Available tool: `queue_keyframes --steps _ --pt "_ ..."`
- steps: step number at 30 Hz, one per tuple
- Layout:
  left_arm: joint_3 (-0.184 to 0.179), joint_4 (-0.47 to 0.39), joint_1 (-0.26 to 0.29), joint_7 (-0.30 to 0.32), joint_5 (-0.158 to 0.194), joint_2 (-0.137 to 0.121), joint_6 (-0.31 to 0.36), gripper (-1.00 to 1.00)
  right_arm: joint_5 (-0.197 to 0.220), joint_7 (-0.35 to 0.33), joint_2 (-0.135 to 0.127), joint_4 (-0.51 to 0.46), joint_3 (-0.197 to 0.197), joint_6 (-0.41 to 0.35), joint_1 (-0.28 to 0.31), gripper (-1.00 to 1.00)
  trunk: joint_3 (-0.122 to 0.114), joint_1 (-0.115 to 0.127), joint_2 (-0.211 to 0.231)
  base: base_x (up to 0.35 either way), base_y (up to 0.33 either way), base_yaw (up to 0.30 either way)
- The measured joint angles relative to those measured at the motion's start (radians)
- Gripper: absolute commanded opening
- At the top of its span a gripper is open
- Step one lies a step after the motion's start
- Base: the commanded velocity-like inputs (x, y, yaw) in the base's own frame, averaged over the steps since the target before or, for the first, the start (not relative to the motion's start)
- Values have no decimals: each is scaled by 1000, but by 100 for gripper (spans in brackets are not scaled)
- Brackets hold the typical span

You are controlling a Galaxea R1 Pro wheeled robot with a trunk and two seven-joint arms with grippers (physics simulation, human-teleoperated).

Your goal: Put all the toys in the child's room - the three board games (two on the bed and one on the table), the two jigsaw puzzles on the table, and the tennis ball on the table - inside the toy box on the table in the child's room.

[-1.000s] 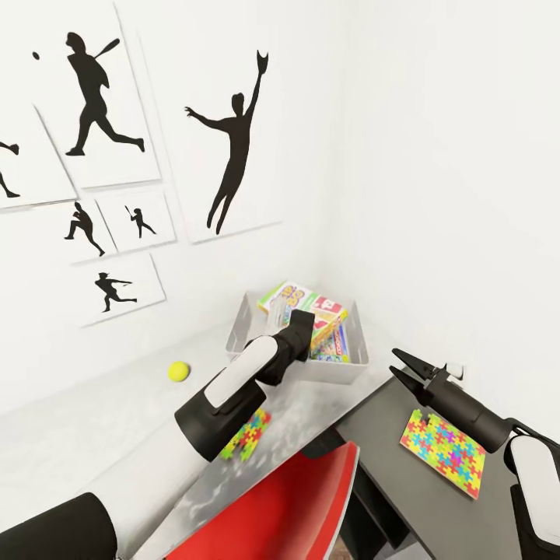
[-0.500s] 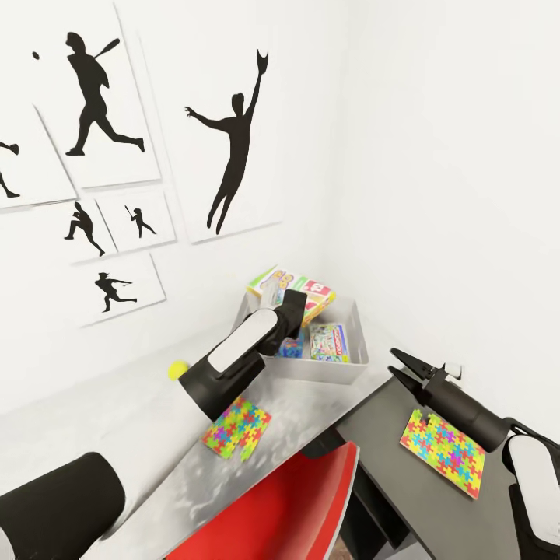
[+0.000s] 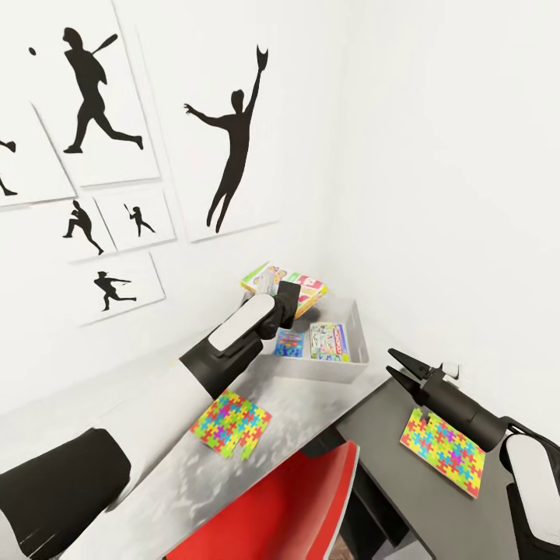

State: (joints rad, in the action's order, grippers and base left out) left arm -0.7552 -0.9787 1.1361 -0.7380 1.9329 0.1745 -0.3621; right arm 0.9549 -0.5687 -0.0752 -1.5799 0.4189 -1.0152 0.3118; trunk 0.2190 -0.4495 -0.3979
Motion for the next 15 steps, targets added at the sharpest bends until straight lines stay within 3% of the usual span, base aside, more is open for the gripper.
queue_keyframes --steps 15 --pt "0 -1 1 -1 1 0 0 -100 0 0 0 0 0 -2 0 100 20 0 0 0 0 0"
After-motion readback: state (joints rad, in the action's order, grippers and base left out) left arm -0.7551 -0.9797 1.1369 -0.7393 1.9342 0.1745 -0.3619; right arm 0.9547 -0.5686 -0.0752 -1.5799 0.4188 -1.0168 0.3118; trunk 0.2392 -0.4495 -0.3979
